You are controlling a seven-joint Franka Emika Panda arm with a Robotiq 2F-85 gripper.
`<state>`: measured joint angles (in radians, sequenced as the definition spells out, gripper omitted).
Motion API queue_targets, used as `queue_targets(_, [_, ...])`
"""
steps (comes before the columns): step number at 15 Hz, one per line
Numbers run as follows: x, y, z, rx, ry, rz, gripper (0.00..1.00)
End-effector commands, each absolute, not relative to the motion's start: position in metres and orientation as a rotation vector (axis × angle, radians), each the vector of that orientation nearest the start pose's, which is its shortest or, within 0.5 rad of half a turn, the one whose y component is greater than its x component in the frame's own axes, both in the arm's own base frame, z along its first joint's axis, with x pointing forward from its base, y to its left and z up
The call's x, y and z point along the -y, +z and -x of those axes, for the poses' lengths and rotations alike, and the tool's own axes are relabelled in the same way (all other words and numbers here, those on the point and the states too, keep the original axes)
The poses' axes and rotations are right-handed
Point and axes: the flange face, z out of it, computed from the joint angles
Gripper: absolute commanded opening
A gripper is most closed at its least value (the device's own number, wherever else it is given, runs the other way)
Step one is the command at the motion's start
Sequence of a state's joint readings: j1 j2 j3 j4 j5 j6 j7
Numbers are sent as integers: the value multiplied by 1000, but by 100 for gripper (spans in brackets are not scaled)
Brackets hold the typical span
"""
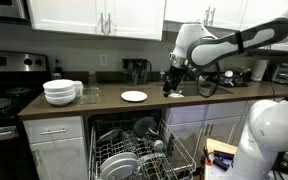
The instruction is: Take a plate out of the dishwasher and put it on top of the one on the counter
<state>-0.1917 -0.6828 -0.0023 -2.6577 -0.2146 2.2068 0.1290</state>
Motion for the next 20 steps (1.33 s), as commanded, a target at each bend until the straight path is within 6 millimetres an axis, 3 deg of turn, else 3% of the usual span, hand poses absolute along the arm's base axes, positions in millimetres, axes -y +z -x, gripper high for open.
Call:
queue_targets(1, [77, 473, -353, -355, -374, 3293, 100])
queue_targets(3, [77, 473, -353, -355, -374, 3293, 100])
queue_targets(5, [61, 469, -371, -257, -290, 3306, 100])
queue_targets(9, [11, 449, -412, 2, -80, 3322, 100])
queue_targets(14, [-44, 416, -473, 345, 127, 3300, 100])
queue_targets(20, [-78, 368, -533, 755, 327, 3242, 100])
